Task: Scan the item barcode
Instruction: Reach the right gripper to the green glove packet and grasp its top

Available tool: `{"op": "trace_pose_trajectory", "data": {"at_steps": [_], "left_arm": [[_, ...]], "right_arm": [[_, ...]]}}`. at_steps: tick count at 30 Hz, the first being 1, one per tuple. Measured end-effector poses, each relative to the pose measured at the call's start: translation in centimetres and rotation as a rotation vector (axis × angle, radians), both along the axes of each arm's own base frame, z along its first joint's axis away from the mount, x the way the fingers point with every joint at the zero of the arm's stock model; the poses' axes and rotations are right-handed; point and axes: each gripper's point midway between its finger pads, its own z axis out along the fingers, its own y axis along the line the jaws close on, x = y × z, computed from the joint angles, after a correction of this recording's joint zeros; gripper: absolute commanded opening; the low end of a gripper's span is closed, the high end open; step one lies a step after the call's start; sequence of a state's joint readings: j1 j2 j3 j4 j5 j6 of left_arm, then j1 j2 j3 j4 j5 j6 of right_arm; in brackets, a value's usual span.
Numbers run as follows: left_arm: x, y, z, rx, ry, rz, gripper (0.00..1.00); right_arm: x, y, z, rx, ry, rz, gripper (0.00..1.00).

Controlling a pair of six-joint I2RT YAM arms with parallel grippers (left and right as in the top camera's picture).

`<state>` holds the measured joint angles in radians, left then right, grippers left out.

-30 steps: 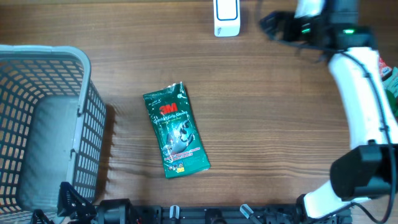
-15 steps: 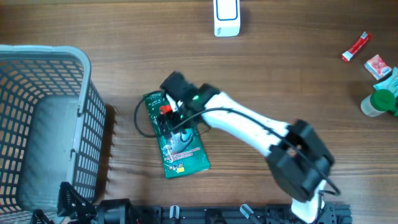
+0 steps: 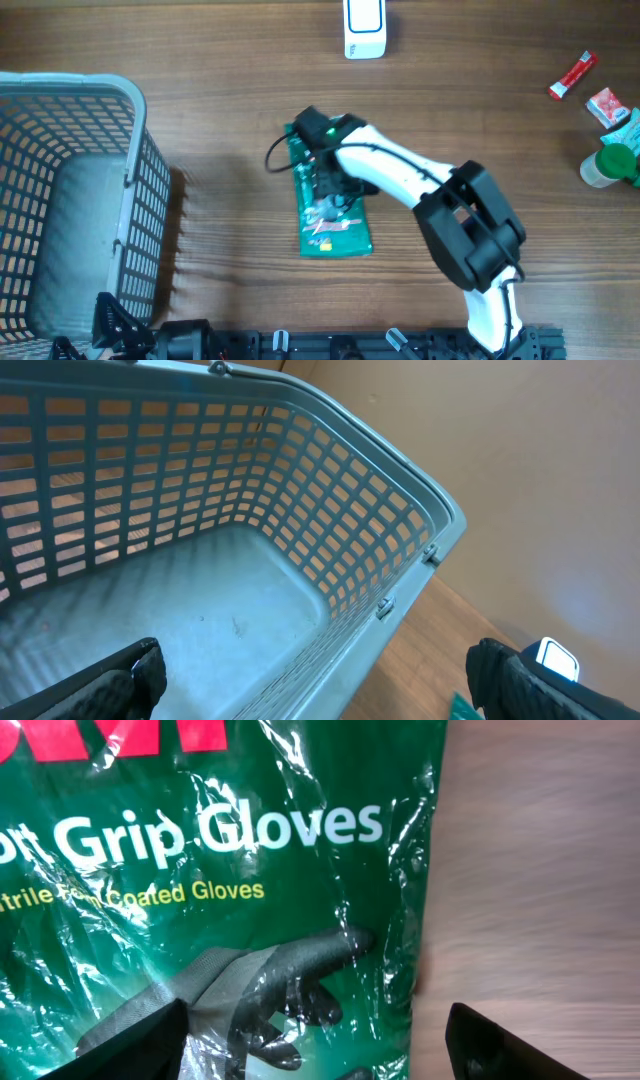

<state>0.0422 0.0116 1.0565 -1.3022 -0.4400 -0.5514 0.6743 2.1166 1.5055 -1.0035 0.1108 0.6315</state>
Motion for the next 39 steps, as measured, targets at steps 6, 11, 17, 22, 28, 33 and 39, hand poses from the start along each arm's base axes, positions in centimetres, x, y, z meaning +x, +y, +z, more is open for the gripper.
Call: {"op": "trace_pose_trajectory", "data": {"at_steps": [6,11,17,22,28,33,39], "left_arm": [[0.0,0.0,0.0,0.0,0.0,0.0,1.0],[0.0,0.0,0.0,0.0,0.0,0.0,1.0],[0.0,0.0,0.0,0.0,0.0,0.0,1.0],[0.0,0.0,0.0,0.0,0.0,0.0,1.0],[0.0,0.0,0.0,0.0,0.0,0.0,1.0],[0.0,0.0,0.0,0.0,0.0,0.0,1.0],[0.0,0.0,0.0,0.0,0.0,0.001,1.0]], "right_arm": [[2.4,-4.5,1.9,-0.089,-0.051,-0.094,1.0],[3.7,3.9,4.4,0.197,-0.175,-0.008,1.0],[1.5,3.0,1.7,0.116,-0.137,-0.119,1.0],[2.3,1.5,1.2,0.049,-0.179,-0.181,1.0],[0.9,1.8,-0.5,0.058,-0.073,-0.15,0.72],[-1.3,1.5,-0.8,0.038,0.051,-0.139,0.04],[-1.8,4.1,-0.4,0.269,0.184,0.03,0.04]]}}
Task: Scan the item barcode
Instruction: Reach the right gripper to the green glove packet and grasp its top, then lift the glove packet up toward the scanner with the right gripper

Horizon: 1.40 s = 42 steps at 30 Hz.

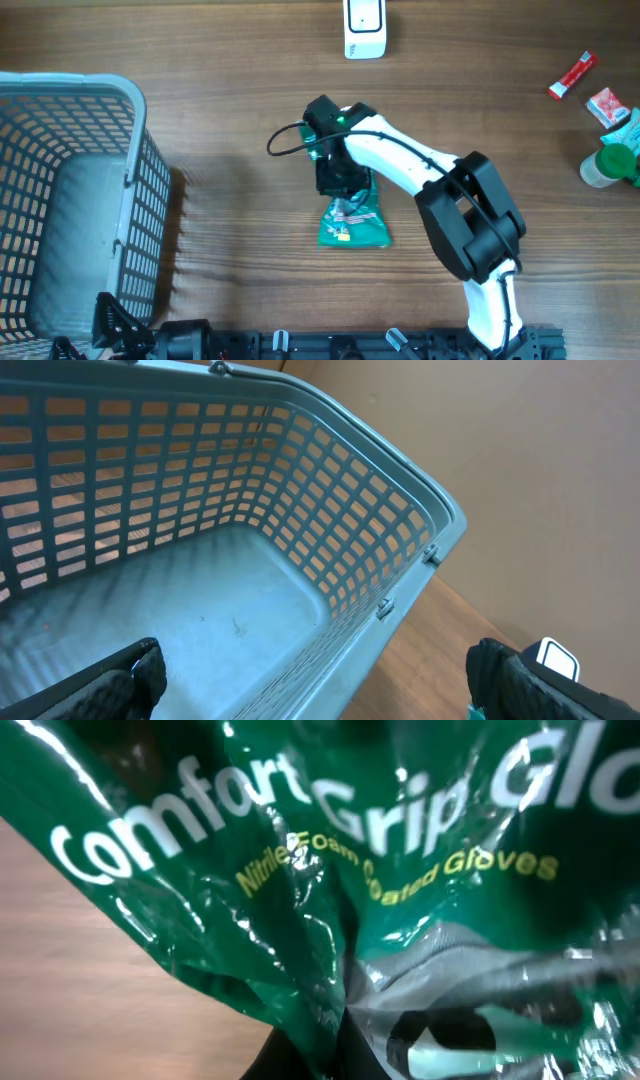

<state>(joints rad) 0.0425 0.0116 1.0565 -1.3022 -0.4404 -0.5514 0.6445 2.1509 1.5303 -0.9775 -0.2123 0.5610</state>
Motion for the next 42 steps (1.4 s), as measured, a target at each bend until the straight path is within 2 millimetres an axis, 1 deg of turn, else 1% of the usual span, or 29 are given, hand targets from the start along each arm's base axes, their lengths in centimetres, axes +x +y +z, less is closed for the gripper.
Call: {"op": "trace_pose_trajectory", "data": {"at_steps": [1,3,4,5,6,7,8,9,11,13,17,19,23,26,29,30,39,41,42], "left_arm": [[0.0,0.0,0.0,0.0,0.0,-0.001,1.0],[0.0,0.0,0.0,0.0,0.0,0.0,1.0],[0.0,0.0,0.0,0.0,0.0,-0.001,1.0],[0.0,0.0,0.0,0.0,0.0,0.0,1.0],[0.0,0.0,0.0,0.0,0.0,0.0,1.0],[0.0,0.0,0.0,0.0,0.0,-0.001,1.0],[0.0,0.0,0.0,0.0,0.0,0.0,1.0],[0.0,0.0,0.0,0.0,0.0,0.0,1.0],[0.0,0.0,0.0,0.0,0.0,0.0,1.0],[0.0,0.0,0.0,0.0,0.0,-0.001,1.0],[0.0,0.0,0.0,0.0,0.0,-0.001,1.0],[0.0,0.0,0.0,0.0,0.0,0.0,1.0],[0.0,0.0,0.0,0.0,0.0,0.0,1.0],[0.0,0.0,0.0,0.0,0.0,-0.001,1.0],[0.0,0.0,0.0,0.0,0.0,0.0,1.0],[0.0,0.0,0.0,0.0,0.0,0.0,1.0],[0.0,0.0,0.0,0.0,0.0,0.0,1.0],[0.0,0.0,0.0,0.0,0.0,-0.001,1.0],[0.0,0.0,0.0,0.0,0.0,-0.001,1.0]], "right_arm": [[-0.4,1.0,0.2,0.074,0.03,0.041,0.04],[-1.9,3.1,1.3,0.247,0.102,0.141,0.04],[-2.7,4.4,2.4,0.365,0.138,0.199,0.04],[-3.3,5.2,3.9,0.472,0.163,0.249,0.04],[-3.9,5.8,6.1,0.594,0.176,0.295,0.04],[-4.1,6.2,8.1,0.684,0.173,0.319,0.04],[-4.1,6.4,10.9,0.789,0.149,0.345,0.04],[-4.2,6.5,12.5,0.845,0.135,0.358,0.04],[-4.5,6.8,16.8,1.009,0.108,0.385,0.04],[-5.3,7.3,19.5,1.155,0.128,0.405,0.04],[-6.0,7.8,22.6,1.341,0.169,0.416,0.04],[-6.2,7.8,23.4,1.376,0.216,0.382,0.04],[-6.2,7.7,24.0,1.35,0.355,0.263,0.04],[-6.2,7.7,24.0,1.261,0.525,0.106,0.04],[-6.2,7.8,24.0,1.119,0.75,-0.113,0.04],[-6.2,7.8,24.0,1.088,0.793,-0.156,0.04],[-6.0,7.7,24.0,0.839,1.096,-0.477,0.04],[-5.5,7.5,24.0,0.826,1.113,-0.511,0.04],[-5.0,7.2,24.0,0.835,1.107,-0.521,0.04]]}}
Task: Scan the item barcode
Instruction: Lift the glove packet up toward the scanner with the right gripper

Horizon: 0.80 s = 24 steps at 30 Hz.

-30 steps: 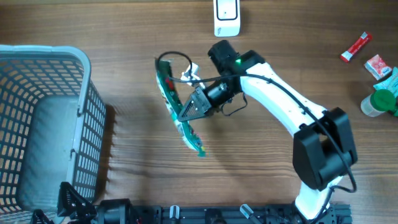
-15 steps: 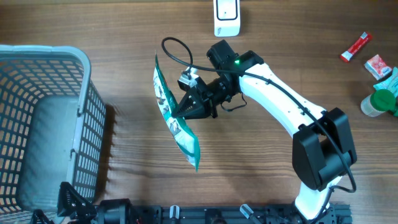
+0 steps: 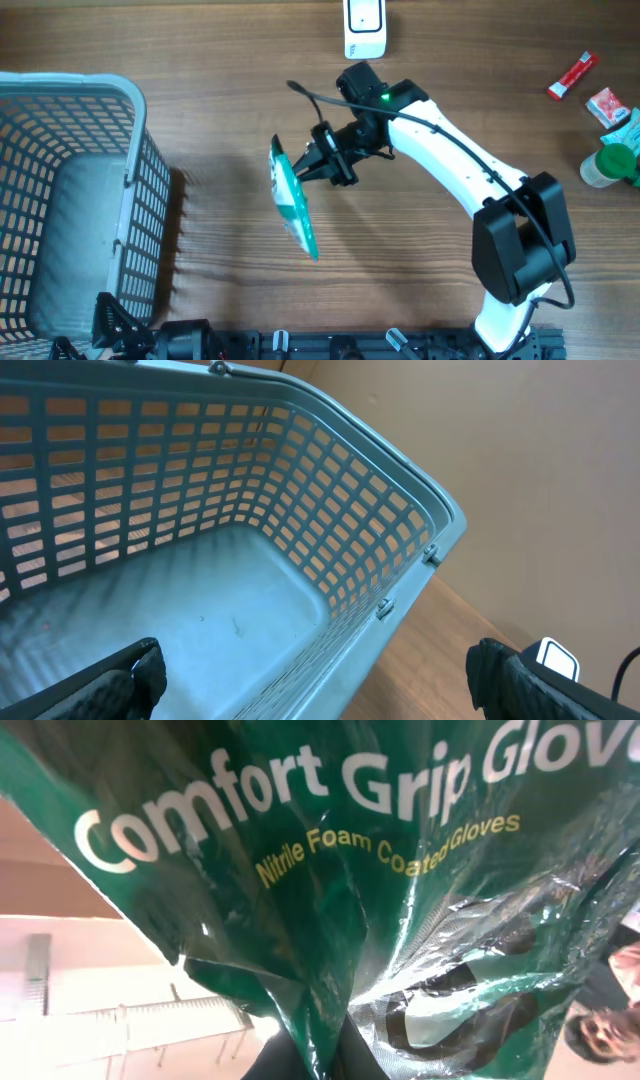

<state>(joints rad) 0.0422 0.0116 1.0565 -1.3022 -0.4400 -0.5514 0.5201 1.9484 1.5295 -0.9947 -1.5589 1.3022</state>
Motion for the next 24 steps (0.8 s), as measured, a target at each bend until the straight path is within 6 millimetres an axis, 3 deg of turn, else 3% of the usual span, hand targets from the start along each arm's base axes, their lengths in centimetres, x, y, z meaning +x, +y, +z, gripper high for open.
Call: {"op": "trace_pose_trajectory", "data": {"at_steps": [4,7,13,18,24], "left_arm": [[0.0,0.0,0.0,0.0,0.0,0.001,1.0],[0.0,0.0,0.0,0.0,0.0,0.001,1.0],[0.0,0.0,0.0,0.0,0.0,0.0,1.0],[0.0,0.0,0.0,0.0,0.0,0.0,1.0],[0.1,-0.1,0.1,-0.006,-0.01,-0.005,1.0]], "right_arm": [[2.0,-0.5,0.2,0.072,-0.13,-0.035,0.04],[2.2,-0.3,0.3,0.135,-0.246,-0.033,0.04],[3.4,0.3,0.7,0.383,-0.711,-0.028,0.04],[3.6,0.2,0.8,0.447,-0.823,-0.031,0.04],[3.8,-0.1,0.9,0.39,-0.725,-0.041,0.04]]}}
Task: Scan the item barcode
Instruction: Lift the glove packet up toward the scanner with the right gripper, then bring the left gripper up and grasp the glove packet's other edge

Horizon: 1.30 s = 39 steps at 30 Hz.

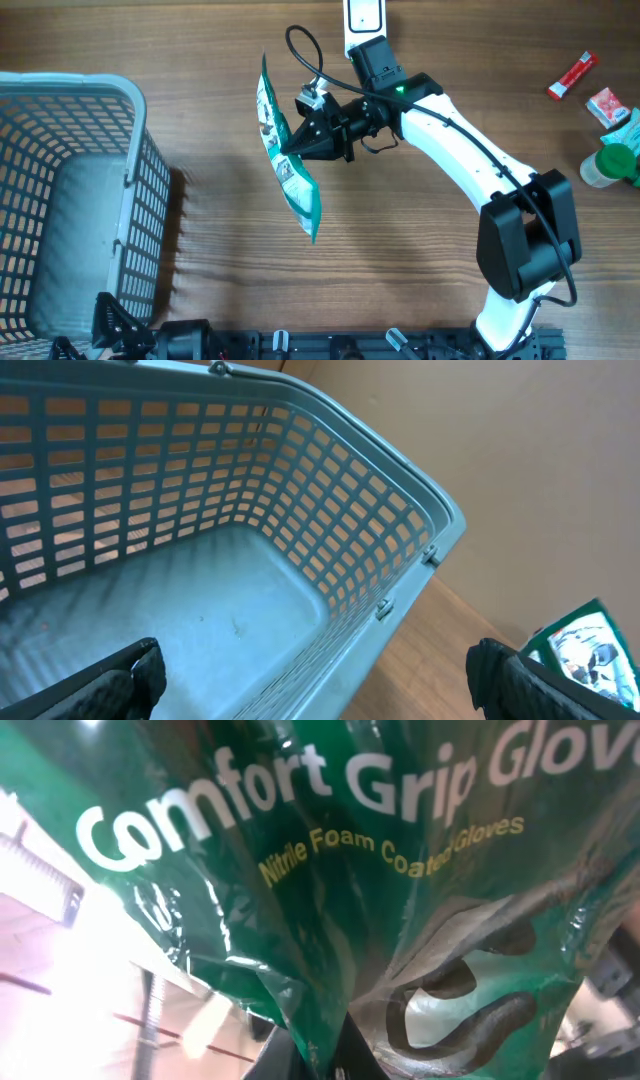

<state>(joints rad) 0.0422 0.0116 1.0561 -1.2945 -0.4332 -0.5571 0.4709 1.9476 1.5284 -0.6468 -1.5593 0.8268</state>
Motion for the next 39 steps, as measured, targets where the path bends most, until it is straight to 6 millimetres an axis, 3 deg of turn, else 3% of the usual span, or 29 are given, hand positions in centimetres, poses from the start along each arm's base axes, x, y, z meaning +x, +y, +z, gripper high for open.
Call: {"op": "trace_pose_trajectory", "data": {"at_steps": [2,6,8,11,14,17,19,25,34,39], "left_arm": [[0.8,-0.7,0.9,-0.018,-0.052,-0.04,1.0],[2.2,-2.9,3.7,-0.047,-0.18,-0.179,1.0],[2.7,-4.6,4.7,-0.059,-0.223,-0.281,1.0],[4.3,-7.0,4.9,-0.095,-0.215,-0.423,1.0],[9.3,-9.6,3.6,-0.197,-0.063,-0.565,1.0],[16.0,-12.3,1.4,-0.337,0.127,-0.704,1.0],[19.1,-14.0,-0.2,-0.462,0.206,-0.779,1.0],[24.0,-17.6,-3.1,-0.784,0.344,-0.909,1.0],[27.5,-23.1,-1.7,-0.927,0.251,-1.052,1.0],[27.5,-25.0,-4.0,-1.062,0.263,-0.958,1.0]], "right_arm": [[0.0,-0.1,0.3,-0.021,0.042,-0.004,0.04],[0.8,-1.6,2.8,-0.017,0.038,-0.047,0.04],[1.6,-3.3,4.6,-0.002,0.008,-0.094,0.04],[2.4,-5.0,5.9,0.004,-0.007,-0.144,0.04],[3.0,-6.3,6.7,0.008,-0.016,-0.181,0.04],[3.0,-6.5,7.0,0.004,-0.006,-0.186,0.05],[3.0,-6.5,7.0,0.001,0.002,-0.186,0.04],[3.0,-6.5,7.0,-0.002,0.008,-0.187,0.04],[3.5,-6.9,7.1,-0.053,0.144,-0.203,0.04],[4.1,-7.4,8.1,-0.066,0.184,-0.219,0.04]]}}
